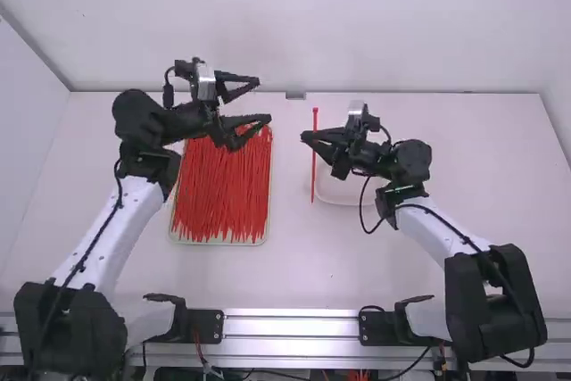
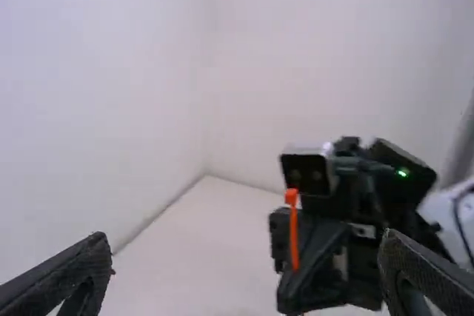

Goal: Fasten the cable tie

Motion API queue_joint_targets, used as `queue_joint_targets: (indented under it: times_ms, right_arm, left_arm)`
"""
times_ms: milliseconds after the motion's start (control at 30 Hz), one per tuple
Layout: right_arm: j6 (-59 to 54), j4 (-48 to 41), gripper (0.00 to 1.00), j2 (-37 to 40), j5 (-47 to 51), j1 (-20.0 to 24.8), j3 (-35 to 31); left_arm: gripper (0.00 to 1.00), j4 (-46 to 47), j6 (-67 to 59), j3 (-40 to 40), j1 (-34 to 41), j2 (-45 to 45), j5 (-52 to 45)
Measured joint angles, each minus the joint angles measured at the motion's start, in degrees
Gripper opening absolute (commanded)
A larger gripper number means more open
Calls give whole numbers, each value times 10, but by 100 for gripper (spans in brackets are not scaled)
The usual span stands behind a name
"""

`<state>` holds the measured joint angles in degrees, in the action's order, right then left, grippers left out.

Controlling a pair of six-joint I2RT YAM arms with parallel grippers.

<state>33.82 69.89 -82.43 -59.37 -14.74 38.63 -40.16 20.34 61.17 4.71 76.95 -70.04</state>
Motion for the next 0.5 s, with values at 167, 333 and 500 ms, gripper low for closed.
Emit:
queue_joint_targets:
  times_ms: [167,333,500]
  right_arm:
    - [4,-1,0,0,-4,-12,0]
    - [6,-2,0,0,-7,-20,17]
    - [4,-21,0,0,-7,-25,37]
  left_arm:
    - [85,-9,-9,35,12,47,-72]
    - [81,-70,-2,41,20,94,-142]
    - [79,-74,7,41,38,103,-158]
